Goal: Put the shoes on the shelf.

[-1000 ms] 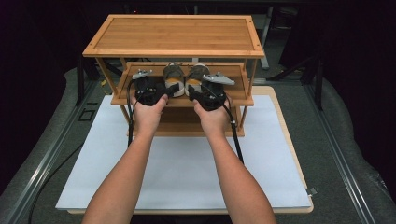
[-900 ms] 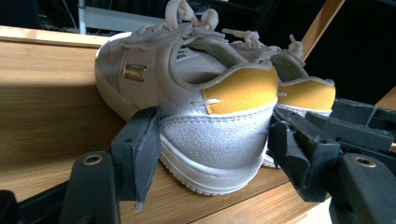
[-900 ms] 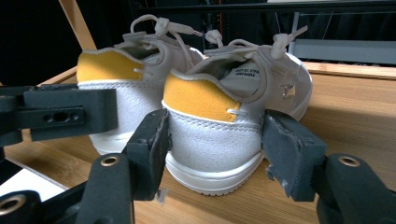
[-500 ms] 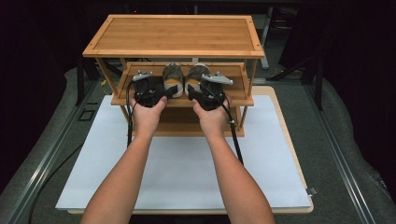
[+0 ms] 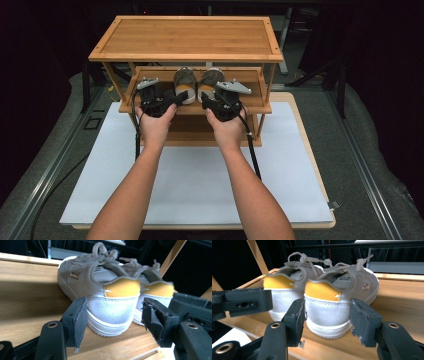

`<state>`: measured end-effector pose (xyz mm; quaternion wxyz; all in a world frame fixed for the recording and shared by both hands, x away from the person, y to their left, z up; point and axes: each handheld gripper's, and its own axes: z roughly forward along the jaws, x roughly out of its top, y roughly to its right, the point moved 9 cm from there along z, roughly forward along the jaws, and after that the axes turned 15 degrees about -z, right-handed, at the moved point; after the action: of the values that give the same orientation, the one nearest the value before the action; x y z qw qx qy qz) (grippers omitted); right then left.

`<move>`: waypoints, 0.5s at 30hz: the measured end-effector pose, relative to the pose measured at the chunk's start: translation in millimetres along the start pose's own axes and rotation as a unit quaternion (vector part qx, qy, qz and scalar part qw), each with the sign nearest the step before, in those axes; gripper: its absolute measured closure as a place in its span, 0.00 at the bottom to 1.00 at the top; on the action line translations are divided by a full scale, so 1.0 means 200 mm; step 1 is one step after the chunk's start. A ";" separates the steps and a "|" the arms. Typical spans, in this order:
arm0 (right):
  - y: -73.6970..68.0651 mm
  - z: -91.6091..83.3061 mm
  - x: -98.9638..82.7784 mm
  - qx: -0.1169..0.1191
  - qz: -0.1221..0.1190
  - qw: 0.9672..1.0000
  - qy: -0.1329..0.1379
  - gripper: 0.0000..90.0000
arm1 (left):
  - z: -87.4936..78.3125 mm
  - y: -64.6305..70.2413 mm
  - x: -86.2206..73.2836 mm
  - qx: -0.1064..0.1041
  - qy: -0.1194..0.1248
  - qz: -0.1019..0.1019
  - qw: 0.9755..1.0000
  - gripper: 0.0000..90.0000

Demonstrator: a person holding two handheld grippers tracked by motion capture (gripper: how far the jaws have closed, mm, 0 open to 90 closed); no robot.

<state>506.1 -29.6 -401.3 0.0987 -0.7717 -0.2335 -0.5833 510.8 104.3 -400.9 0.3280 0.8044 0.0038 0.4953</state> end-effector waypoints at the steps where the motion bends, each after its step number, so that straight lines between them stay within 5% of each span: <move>1: -0.01 -0.01 0.00 0.003 0.000 1.000 0.002 0.52 | -0.01 0.00 0.00 -0.002 -0.002 0.001 1.000 0.42; 15: -0.10 -0.16 0.02 0.001 -0.018 1.000 0.018 0.52 | -0.16 0.03 -0.07 0.003 -0.003 0.012 1.000 0.44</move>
<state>470.4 -25.4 -391.0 0.0930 -0.7567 -0.2461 -0.5984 476.9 112.7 -399.2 0.3201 0.8065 -0.0053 0.4970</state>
